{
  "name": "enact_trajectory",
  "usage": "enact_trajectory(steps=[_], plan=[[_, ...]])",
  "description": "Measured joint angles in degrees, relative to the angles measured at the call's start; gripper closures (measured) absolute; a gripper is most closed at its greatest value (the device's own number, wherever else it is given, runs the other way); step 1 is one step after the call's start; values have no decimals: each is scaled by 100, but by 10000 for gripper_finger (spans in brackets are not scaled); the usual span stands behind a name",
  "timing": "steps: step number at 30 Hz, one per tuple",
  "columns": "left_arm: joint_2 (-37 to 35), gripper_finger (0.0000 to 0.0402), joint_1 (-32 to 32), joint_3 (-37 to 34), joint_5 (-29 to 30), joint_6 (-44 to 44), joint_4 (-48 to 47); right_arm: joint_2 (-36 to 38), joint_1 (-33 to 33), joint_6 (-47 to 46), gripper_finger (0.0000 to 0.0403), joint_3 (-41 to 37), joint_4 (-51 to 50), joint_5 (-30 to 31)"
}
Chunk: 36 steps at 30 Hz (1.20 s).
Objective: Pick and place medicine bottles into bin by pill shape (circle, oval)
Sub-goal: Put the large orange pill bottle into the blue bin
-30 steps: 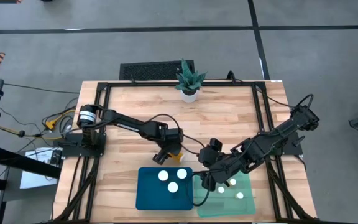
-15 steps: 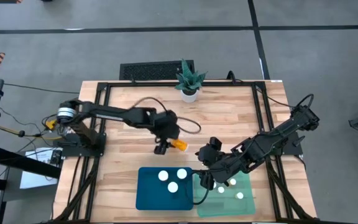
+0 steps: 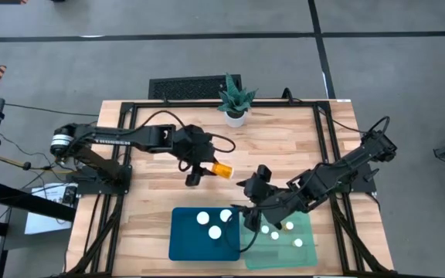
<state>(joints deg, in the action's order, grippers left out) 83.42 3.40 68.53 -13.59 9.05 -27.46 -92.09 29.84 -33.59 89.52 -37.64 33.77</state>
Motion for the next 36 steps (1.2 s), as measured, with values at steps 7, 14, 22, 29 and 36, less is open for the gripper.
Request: enact_trajectory(steps=[7, 14, 22, 29, 36], plan=[[-194, 220, -11, -7, -222, -486, 459, 77, 289, 640, 73, -2, 642, 1310], [-886, 220, -12, -7, -189, -1013, 1109, 336, 593, 677, 73, -2, 704, 2330], [-1547, 221, -172, -4, -45, -1144, 1945, 562, 422, 1272, 72, -2, 1126, 2657], [-1770, 221, -333, -7, 49, -1122, 2130, 562, -90, 2710, 71, -2, 2394, 1965], [-1781, 221, -486, -7, 171, -1081, 2114, 562, -409, 3458, 71, -2, 2904, 1519]])
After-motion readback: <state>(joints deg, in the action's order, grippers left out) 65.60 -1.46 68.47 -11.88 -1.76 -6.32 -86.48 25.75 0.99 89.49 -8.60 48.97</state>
